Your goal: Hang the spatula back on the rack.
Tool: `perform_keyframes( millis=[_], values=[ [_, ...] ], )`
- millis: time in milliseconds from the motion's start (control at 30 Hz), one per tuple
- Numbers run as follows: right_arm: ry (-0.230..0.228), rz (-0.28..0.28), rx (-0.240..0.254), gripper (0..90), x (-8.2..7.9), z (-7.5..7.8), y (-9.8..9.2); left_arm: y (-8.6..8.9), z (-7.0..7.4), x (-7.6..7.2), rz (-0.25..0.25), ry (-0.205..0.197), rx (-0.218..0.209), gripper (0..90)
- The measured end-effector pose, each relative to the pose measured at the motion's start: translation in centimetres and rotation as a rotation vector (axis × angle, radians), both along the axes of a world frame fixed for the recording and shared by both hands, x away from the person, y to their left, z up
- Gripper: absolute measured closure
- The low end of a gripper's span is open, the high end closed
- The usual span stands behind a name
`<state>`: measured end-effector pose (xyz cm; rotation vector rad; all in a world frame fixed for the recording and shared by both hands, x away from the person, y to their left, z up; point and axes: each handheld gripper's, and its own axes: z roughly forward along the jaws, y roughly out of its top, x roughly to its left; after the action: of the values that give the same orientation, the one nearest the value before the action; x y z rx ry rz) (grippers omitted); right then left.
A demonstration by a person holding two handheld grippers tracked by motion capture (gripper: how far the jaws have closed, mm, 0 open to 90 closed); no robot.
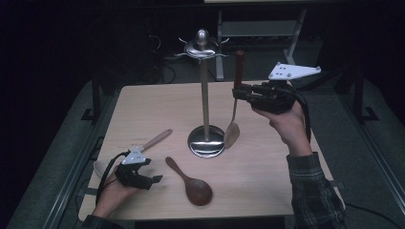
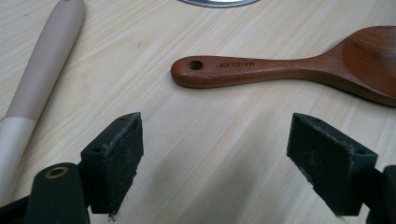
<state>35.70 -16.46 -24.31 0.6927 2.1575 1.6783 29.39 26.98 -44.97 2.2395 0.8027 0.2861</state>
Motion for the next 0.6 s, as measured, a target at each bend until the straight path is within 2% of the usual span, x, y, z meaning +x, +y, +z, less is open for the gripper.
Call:
perform_keyframes(
  millis=[600],
  values=[
    [-0.006, 0.016, -0.006, 73.3, 0.7, 0.5, 1.3, 0.0, 0.0, 0.0, 0.001, 0.002, 0.0, 18.2]
  ],
)
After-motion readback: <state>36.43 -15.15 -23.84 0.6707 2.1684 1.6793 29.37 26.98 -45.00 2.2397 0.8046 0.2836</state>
